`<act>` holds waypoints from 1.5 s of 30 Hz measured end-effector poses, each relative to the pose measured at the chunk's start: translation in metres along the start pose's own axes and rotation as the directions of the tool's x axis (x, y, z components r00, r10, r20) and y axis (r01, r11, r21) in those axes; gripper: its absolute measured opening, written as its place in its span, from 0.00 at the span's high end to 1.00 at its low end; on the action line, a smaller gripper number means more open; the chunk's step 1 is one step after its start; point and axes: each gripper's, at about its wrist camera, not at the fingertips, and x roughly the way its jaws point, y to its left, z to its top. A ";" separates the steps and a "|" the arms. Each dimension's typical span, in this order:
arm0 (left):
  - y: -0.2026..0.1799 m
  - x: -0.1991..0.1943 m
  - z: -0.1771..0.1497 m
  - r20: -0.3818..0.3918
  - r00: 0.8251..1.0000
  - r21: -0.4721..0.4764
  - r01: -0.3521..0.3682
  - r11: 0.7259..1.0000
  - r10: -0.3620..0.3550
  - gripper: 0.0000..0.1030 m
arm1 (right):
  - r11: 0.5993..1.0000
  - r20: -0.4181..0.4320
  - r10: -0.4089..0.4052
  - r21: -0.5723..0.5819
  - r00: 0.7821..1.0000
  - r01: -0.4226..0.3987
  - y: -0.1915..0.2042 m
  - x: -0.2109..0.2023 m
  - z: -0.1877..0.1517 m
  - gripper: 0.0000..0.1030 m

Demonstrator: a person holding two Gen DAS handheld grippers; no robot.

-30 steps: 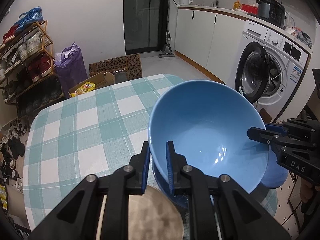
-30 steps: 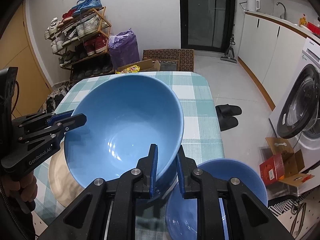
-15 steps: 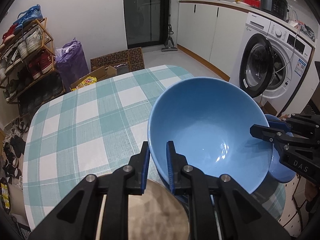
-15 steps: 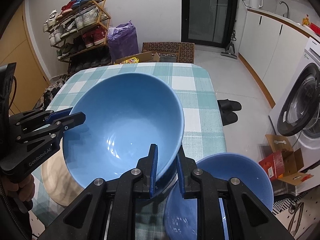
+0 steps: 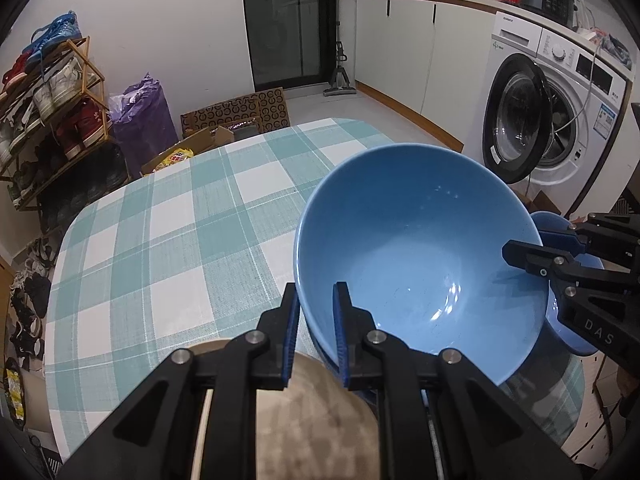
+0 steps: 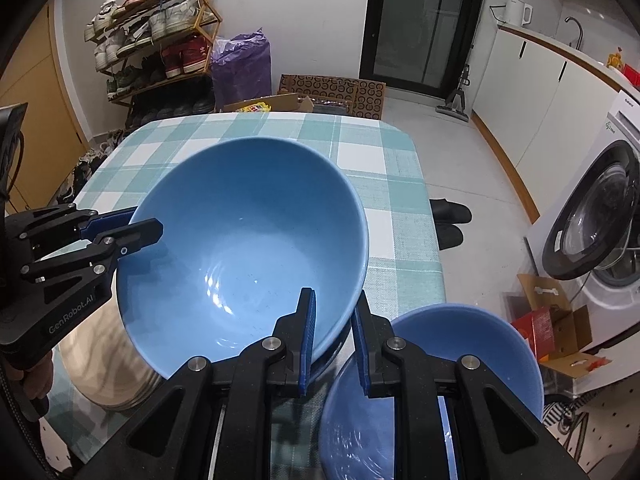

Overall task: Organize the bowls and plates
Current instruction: 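Lower the held light-blue bowl into the other blue bowl with both grippers, then open both grippers to release the light-blue bowl rim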

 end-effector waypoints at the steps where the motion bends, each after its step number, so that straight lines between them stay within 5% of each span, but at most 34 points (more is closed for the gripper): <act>1: -0.001 0.001 -0.001 -0.003 1.000 0.002 -0.003 1.000 0.003 0.87 | 1.000 -0.002 -0.001 -0.001 1.000 0.001 0.000 0.000 -0.001 0.83; 45: -0.005 0.016 -0.015 -0.036 0.999 0.050 -0.002 0.999 0.004 0.75 | 0.999 -0.030 -0.022 -0.034 0.999 0.021 0.001 0.012 -0.008 0.82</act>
